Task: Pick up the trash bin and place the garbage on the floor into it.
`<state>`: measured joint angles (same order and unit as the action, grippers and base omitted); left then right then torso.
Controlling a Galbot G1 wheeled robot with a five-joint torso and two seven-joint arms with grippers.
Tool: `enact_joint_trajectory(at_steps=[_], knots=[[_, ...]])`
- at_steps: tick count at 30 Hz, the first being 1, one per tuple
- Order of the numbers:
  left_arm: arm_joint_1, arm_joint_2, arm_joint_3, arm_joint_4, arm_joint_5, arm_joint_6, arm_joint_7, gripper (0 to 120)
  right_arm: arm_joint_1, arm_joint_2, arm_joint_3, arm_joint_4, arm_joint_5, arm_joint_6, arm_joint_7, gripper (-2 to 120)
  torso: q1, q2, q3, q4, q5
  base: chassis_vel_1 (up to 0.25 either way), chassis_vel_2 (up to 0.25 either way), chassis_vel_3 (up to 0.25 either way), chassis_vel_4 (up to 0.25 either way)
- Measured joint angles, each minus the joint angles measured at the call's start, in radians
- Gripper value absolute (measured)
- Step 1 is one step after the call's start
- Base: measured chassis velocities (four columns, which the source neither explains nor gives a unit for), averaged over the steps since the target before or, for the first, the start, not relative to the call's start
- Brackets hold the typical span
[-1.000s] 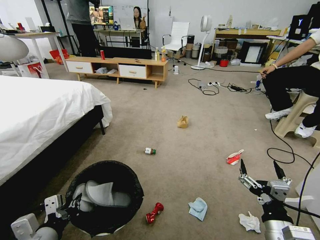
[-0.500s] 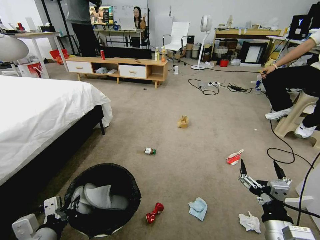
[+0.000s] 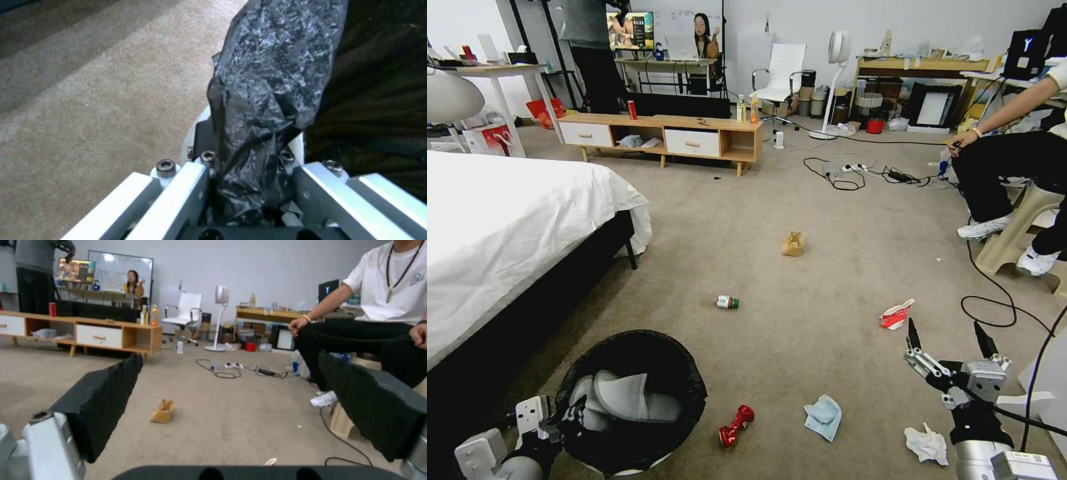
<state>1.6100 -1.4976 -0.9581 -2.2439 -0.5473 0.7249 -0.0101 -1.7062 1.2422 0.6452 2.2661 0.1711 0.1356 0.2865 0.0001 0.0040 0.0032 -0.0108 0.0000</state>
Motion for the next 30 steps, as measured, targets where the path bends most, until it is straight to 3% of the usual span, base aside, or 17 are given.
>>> enact_joint_trajectory(at_steps=[30], knots=[[0.025, 0.063, -0.024, -0.017, -0.055, -0.015, 0.002, 7, 0.000, 0.000, 0.000, 0.000, 0.000, 0.000, 0.000, 100, 0.000, 0.000, 0.000, 0.0000, -0.0001, 0.000, 0.000, 0.000, 0.000]])
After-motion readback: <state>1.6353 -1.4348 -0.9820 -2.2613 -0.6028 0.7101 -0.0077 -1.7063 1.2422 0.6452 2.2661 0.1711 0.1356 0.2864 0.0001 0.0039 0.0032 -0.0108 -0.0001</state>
